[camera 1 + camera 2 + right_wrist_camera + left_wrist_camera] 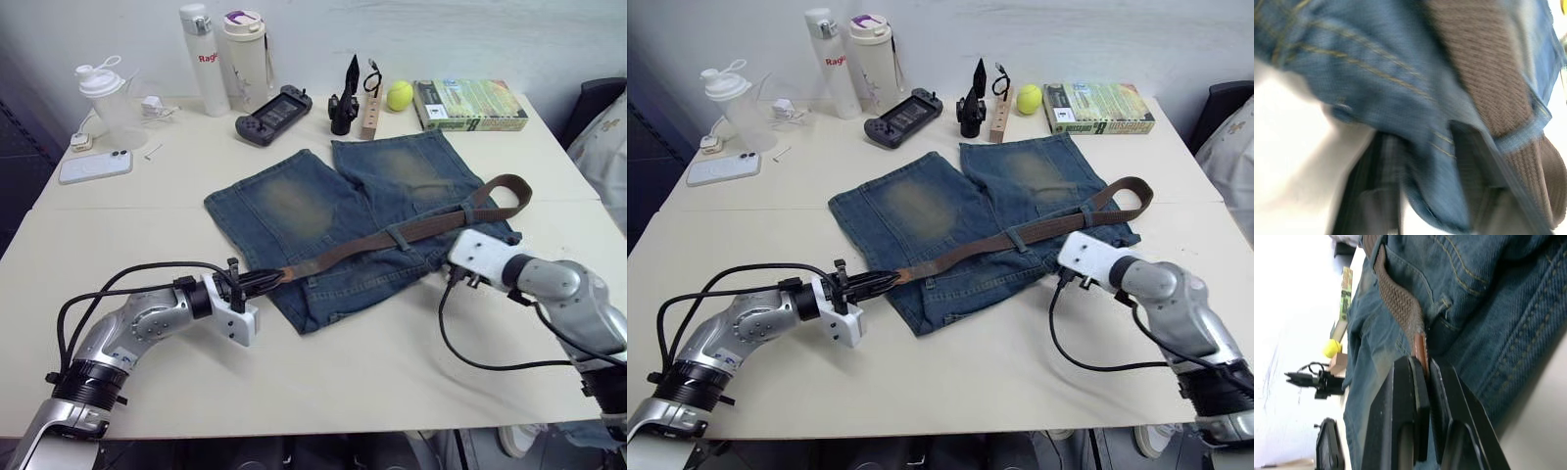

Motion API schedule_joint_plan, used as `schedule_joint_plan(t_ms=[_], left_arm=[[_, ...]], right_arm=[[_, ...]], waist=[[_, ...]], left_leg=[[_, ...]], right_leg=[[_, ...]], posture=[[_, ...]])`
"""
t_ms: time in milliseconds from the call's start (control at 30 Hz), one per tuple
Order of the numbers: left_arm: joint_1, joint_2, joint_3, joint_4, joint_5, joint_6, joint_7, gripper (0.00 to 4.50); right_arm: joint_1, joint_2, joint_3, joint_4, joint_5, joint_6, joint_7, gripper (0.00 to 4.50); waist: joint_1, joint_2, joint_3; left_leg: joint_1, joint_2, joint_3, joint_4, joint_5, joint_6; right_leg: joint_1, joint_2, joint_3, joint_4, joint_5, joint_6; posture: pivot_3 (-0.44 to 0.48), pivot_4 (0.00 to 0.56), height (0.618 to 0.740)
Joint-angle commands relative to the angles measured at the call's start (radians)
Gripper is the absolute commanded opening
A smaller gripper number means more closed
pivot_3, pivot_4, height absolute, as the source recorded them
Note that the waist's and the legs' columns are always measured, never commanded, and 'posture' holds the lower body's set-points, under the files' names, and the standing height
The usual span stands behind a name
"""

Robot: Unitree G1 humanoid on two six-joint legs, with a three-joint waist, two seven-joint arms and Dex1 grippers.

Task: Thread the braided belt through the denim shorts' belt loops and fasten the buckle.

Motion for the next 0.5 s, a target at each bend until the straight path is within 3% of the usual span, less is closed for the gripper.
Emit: schedule_joint_plan(t_ms=[33,67,167,233,300,433,500], left_arm=[[0.006,0.010,0.031,-0.049,-0.010,-0.006,0.027,0.00],[0.008,0.008,0.040,-0.055,-0.011,-0.009,0.038,0.00],[0.013,0.005,0.059,-0.068,-0.001,-0.017,0.071,0.00],[0.016,0.004,0.065,-0.070,0.004,-0.021,0.084,0.00],[0.014,0.004,0.067,-0.075,0.005,-0.020,0.085,0.00],[0.007,0.004,0.066,-0.084,0.004,-0.012,0.084,0.00],[0.007,0.004,0.066,-0.089,0.003,-0.010,0.083,0.00]], right_arm=[[-0.031,-0.019,-0.149,-0.144,0.155,0.162,0.074,4.00],[-0.063,-0.009,-0.190,-0.201,0.251,0.286,0.100,4.45],[-0.165,0.070,-0.276,-0.349,0.544,0.656,0.116,4.45],[-0.262,0.218,-0.349,-0.406,0.730,0.960,0.076,4.45],[-0.307,0.443,-0.423,-0.405,0.898,1.186,-0.003,4.45],[-0.239,0.641,-0.466,-0.342,1.196,1.241,-0.272,4.45],[-0.212,0.777,-0.513,-0.280,1.336,1.241,-0.487,4.45]], waist=[[0.000,0.000,0.000],[-0.001,0.000,0.000],[-0.006,0.001,0.001],[-0.010,0.001,0.001],[-0.013,0.001,0.000],[-0.011,0.002,0.001],[-0.009,0.002,0.001]], left_leg=[[0.000,0.000,0.000,0.000,0.000,0.000],[0.000,0.000,0.000,0.000,0.000,0.000],[0.000,0.002,-0.001,0.000,0.000,0.000],[0.000,0.004,-0.002,0.000,-0.001,-0.001],[0.000,0.005,-0.003,0.000,-0.001,-0.002],[-0.002,0.003,-0.005,-0.002,-0.001,-0.003],[-0.003,0.001,-0.005,-0.002,-0.002,-0.001]], right_leg=[[0.000,0.000,0.000,0.000,0.000,0.000],[0.000,0.000,0.000,0.000,0.000,0.000],[0.000,-0.002,0.001,0.000,0.000,0.000],[0.000,-0.002,0.000,-0.001,0.001,-0.001],[0.000,-0.002,-0.001,-0.001,0.001,-0.002],[-0.002,-0.002,-0.001,0.001,0.001,-0.003],[-0.002,-0.002,-0.001,0.001,0.001,-0.003]], posture=[[0.000,0.150,0.723],[0.000,0.150,0.723],[0.000,0.150,0.723],[0.000,0.150,0.723],[0.000,0.150,0.723],[0.000,0.150,0.723],[0.000,0.150,0.723]])
